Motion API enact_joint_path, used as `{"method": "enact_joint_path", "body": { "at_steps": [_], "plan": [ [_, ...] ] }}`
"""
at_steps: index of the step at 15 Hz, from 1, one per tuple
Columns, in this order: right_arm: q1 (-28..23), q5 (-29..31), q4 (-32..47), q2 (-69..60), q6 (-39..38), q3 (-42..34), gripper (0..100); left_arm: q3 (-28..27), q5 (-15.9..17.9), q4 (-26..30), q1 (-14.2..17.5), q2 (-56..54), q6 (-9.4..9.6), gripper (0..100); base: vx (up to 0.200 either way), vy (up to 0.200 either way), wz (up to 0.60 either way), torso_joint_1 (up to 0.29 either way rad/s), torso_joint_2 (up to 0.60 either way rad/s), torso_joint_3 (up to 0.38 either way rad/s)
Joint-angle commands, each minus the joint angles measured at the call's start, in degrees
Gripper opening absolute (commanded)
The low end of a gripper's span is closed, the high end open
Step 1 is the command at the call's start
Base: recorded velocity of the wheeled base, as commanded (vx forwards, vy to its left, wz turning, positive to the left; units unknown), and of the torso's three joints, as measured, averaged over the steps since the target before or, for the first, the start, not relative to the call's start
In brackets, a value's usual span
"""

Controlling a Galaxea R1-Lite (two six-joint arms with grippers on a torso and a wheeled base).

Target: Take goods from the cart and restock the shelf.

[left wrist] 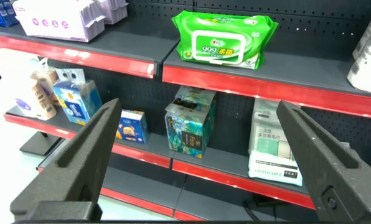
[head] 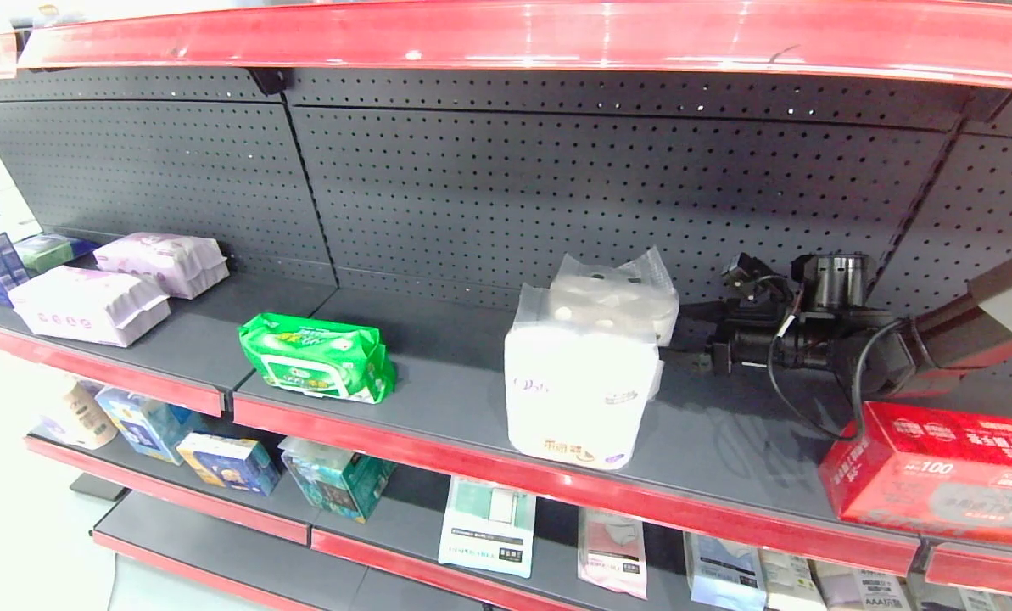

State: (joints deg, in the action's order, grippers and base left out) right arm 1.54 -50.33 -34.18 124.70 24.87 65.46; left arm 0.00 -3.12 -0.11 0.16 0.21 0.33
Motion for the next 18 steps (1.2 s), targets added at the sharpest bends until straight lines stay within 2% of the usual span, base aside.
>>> {"method": "enact_joint_path", "body": {
  "at_steps": [1,8,18],
  "plan": [
    [-0.66,-0.03,-0.01,-1.3,0.0,-1.39,100,0.0,-0.04,0.02,0.02,0.06,0.02,100,0.0,0.0,0.0,0.0,0.0,0.0],
    [-3.12,-0.03,0.08,-6.75,0.09,-6.66,100,0.0,-0.04,0.02,0.02,0.06,0.02,100,0.0,0.0,0.0,0.0,0.0,0.0],
    [-10.5,0.15,0.08,-19.49,0.09,-16.95,100,0.0,-0.04,-0.07,0.02,0.06,0.02,100,0.0,0.0,0.0,0.0,0.0,0.0]
  ]
}}
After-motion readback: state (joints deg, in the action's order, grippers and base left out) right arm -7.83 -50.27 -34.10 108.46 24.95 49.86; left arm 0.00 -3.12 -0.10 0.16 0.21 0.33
